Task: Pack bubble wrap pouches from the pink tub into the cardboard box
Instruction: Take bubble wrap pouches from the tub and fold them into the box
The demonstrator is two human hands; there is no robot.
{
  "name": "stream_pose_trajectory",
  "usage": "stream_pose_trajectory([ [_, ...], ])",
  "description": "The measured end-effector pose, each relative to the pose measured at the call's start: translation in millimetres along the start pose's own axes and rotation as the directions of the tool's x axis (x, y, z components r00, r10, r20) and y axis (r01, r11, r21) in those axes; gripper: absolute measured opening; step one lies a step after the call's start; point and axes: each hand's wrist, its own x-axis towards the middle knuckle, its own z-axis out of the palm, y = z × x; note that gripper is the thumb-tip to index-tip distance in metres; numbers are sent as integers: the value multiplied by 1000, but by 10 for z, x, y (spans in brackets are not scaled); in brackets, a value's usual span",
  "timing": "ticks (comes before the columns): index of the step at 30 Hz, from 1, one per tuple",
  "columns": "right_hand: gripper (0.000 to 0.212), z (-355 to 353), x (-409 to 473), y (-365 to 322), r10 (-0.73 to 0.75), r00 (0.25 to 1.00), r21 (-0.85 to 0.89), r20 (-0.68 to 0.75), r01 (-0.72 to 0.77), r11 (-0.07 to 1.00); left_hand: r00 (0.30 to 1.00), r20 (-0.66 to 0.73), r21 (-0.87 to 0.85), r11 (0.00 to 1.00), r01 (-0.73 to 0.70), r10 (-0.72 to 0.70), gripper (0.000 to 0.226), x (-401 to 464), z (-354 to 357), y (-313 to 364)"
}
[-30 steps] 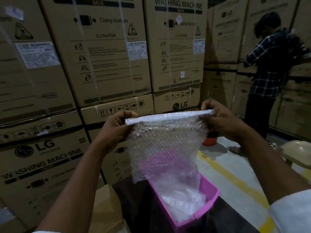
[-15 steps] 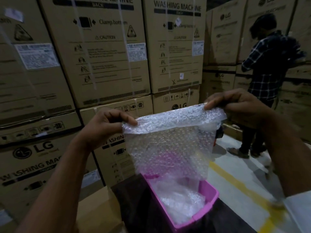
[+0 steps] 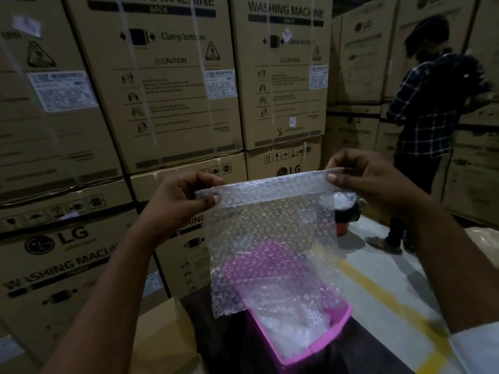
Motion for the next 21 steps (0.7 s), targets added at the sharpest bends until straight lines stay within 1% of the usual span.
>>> stream_pose_trajectory([
  [2,9,50,11,85,66,997,123,36,-70,990,1000,4,-61,998,15,-15,12,-9,57,-25],
  [4,8,73,23,146,71,997,205,31,-76,976,1000,-13,-153,988,5,-7,8,-26,110,-60],
  [7,11,69,2,183,-5,1000,214,-27,11,977,998,-37,-211,976,-58,51,20,-39,145,-90],
  [10,27,33,-28,185,-63,997,218,-41,70,974,995,-73,-292,952,-89,70,19,-49,141,-89],
  [12,35,2,-30,190,-65,998,264,-20,68,962,995,-88,-305,949,-78,54,32,-56,141,-77],
  [13,34,-11,-30,185,-69,998,276,-6,68,959,996,-81,-311,948,-69,46,40,-61,141,-70],
  [15,36,-30,-31,162,-90,996,262,8,85,961,999,-34,-305,952,-33,24,49,-85,128,-64],
  [16,38,-34,-37,152,-101,995,248,9,95,964,1000,-4,-285,959,-13,12,47,-99,125,-56],
  [17,37,-33,-43,145,-111,994,245,6,106,964,1000,25,-253,967,-3,10,39,-111,119,-50],
  [19,32,-24,-54,122,-136,991,262,12,128,957,997,75,-200,980,-9,24,22,-123,121,-51],
  [21,28,-15,-53,116,-128,991,283,29,114,952,993,106,-164,986,-27,45,12,-113,132,-71],
])
